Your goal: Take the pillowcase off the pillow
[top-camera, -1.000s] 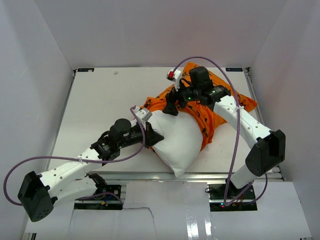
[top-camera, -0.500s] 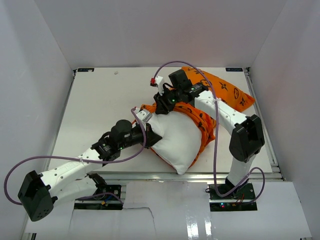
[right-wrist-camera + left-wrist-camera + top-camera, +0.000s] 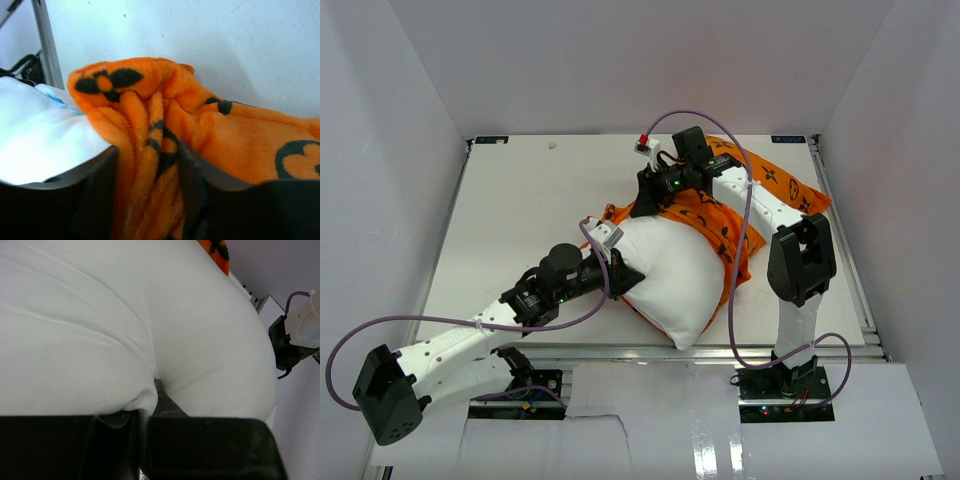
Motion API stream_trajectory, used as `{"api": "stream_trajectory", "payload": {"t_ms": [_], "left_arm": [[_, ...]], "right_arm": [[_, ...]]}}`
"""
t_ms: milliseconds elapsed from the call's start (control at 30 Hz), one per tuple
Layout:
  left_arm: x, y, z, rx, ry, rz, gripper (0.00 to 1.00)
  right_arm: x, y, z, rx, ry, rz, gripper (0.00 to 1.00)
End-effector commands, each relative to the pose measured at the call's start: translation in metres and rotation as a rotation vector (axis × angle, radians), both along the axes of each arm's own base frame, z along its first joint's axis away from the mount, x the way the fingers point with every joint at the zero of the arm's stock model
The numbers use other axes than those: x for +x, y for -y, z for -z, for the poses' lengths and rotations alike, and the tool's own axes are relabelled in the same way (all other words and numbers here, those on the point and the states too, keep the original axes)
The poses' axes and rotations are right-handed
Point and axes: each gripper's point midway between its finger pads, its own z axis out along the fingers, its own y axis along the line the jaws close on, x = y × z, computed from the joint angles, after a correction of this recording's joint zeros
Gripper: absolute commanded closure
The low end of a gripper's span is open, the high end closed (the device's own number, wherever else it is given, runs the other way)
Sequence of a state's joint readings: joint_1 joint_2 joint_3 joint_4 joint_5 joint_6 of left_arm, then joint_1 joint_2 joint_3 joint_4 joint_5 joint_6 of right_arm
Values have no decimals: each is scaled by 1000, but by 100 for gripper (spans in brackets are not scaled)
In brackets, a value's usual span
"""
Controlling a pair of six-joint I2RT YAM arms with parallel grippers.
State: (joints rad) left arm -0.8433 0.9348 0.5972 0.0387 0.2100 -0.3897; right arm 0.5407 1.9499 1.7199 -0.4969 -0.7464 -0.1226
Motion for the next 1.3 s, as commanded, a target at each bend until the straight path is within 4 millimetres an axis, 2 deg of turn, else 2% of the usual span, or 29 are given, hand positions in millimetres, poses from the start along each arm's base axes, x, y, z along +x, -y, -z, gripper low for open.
{"api": "stream_trajectory", "payload": {"t_ms": [0, 33, 100, 133, 167, 233, 267, 300, 367, 400, 467, 500, 533, 567, 633, 667, 733, 767, 833, 867, 967, 1033, 1067, 1100, 1133, 1167, 1200, 1233, 1267], "left_arm": [[-13, 12, -31, -93, 74, 82, 100], [-13, 12, -31, -93, 70, 81, 100], [-13, 12, -32, -97, 71, 76, 100], [-13, 10, -36, -105, 76, 68, 100], [-13, 10, -37, -108, 79, 64, 100], [-12, 8, -46, -125, 89, 51, 100], [-12, 7, -51, -135, 87, 45, 100], [-14, 6, -55, -141, 87, 42, 100], [-15, 1, -74, -179, 94, 20, 100], [-17, -2, -84, -197, 105, 15, 100], [-22, -12, -116, -261, 135, -9, 100], [-24, -18, -128, -284, 148, -20, 100], [-25, -24, -149, -323, 171, -36, 100], [-27, -36, -160, -348, 174, -76, 100], [-24, -50, -175, -380, 175, -145, 100], [-15, -64, -186, -387, 173, -239, 100], [-7, -75, -190, -384, 149, -322, 100], [4, -89, -189, -357, 133, -425, 100], [15, -104, -184, -326, 103, -536, 100], [22, -120, -179, -294, 93, -634, 100], [27, -149, -175, -273, 83, -776, 100], [33, -160, -168, -256, 71, -858, 100], [36, -165, -161, -227, 62, -898, 100], [40, -169, -155, -210, 60, -939, 100], [46, -163, -146, -183, 48, -948, 100], [49, -160, -143, -175, 43, -952, 100], [53, -155, -138, -163, 35, -952, 100], [55, -149, -133, -155, 28, -943, 100], [61, -142, -130, -159, 25, -941, 100]], "right_arm": [[0, 2, 3, 18, -15, 0, 52], [2, 3, 5, 6, -9, 10, 58], [2, 7, 8, -12, 1, 26, 82], [9, 10, 11, -40, 27, 60, 92], [13, 13, 9, -50, 46, 83, 92], [37, 22, 5, -82, 77, 194, 92], [51, 26, 4, -93, 82, 250, 92], [71, 38, 3, -122, 103, 337, 92], [100, 45, -10, -112, 113, 451, 92], [111, 52, -12, -123, 125, 502, 92], [132, 67, -11, -166, 160, 607, 92], [138, 75, -7, -190, 165, 644, 92], [144, 91, 3, -240, 174, 711, 92], [153, 104, 4, -238, 185, 758, 92], [159, 122, 11, -235, 172, 810, 92], [164, 141, 23, -245, 142, 852, 92], [171, 156, 29, -238, 127, 884, 92], [178, 174, 32, -246, 119, 924, 92], [184, 191, 34, -251, 111, 962, 92], [190, 208, 33, -250, 105, 997, 92], [193, 234, 28, -196, 72, 1046, 92], [197, 238, 15, -156, 87, 1069, 92], [196, 229, 10, -146, 98, 1048, 92], [198, 216, -3, -107, 112, 997, 92], [197, 204, -11, -89, 128, 950, 92], [191, 180, -19, -57, 133, 874, 92], [192, 166, -34, -28, 161, 829, 92], [188, 150, -43, -17, 190, 762, 89], [175, 125, -46, -17, 181, 691, 83]]}}
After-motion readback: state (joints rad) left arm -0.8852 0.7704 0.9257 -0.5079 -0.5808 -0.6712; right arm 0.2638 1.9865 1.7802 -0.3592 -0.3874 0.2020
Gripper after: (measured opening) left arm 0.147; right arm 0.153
